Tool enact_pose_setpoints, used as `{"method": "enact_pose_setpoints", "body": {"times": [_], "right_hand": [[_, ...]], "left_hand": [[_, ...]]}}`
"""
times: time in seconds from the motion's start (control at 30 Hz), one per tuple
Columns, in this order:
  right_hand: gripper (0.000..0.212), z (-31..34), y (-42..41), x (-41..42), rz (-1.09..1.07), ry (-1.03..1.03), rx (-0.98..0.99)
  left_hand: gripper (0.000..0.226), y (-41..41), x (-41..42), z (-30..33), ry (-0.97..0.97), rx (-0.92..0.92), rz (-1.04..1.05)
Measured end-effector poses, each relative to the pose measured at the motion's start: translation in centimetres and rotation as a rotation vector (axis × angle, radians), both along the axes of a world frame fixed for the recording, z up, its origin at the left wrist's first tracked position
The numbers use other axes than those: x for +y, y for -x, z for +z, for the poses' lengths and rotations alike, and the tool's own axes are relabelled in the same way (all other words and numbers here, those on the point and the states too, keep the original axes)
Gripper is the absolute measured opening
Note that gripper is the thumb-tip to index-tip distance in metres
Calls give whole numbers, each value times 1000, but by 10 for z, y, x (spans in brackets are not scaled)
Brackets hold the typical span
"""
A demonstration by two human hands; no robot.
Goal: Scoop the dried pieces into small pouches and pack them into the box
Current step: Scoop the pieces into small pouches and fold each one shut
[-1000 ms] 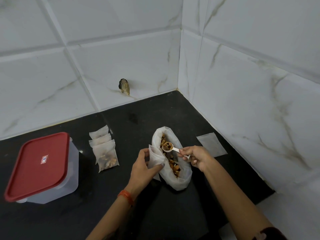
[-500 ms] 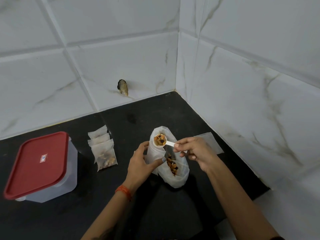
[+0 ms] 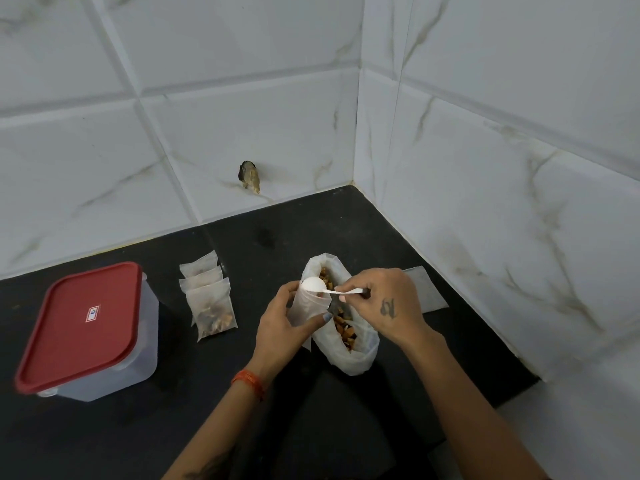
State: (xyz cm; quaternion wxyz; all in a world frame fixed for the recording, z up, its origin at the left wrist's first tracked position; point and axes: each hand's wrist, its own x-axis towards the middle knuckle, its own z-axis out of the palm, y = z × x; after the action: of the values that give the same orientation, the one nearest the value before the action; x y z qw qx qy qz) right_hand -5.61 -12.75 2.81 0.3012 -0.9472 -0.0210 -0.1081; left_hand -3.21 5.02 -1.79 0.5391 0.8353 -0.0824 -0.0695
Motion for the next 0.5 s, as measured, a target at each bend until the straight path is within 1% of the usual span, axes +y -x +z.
{"method": "enact_pose_setpoints", "body": {"times": [0.1,0.2,0.27,0.33,0.37,0.43,0.5], "right_hand": [[17,-5,-2,1,-3,-44,5],[16,-6,-3,0,-29,-153,59],[14,-6,-4,-3,-74,-288,97],[12,-8,-5,-7,-174,-477,102],[11,-11,-6,-9,-238,-535,96],[12,-19,-8,-12,-343,-515,101],[15,-28,-11,-12,-358,-399,149]], "left_hand": [[55,0,-1,-1,8,12,3],[57,-1,0,0,10,21,7],[58,-2,0,-1,5,37,19],[58,-3,0,-2,-10,57,46],[57,-3,-1,-3,-26,66,66],[56,-2,-1,-5,-77,73,102],[56,-1,-3,-7,-127,76,123]]}}
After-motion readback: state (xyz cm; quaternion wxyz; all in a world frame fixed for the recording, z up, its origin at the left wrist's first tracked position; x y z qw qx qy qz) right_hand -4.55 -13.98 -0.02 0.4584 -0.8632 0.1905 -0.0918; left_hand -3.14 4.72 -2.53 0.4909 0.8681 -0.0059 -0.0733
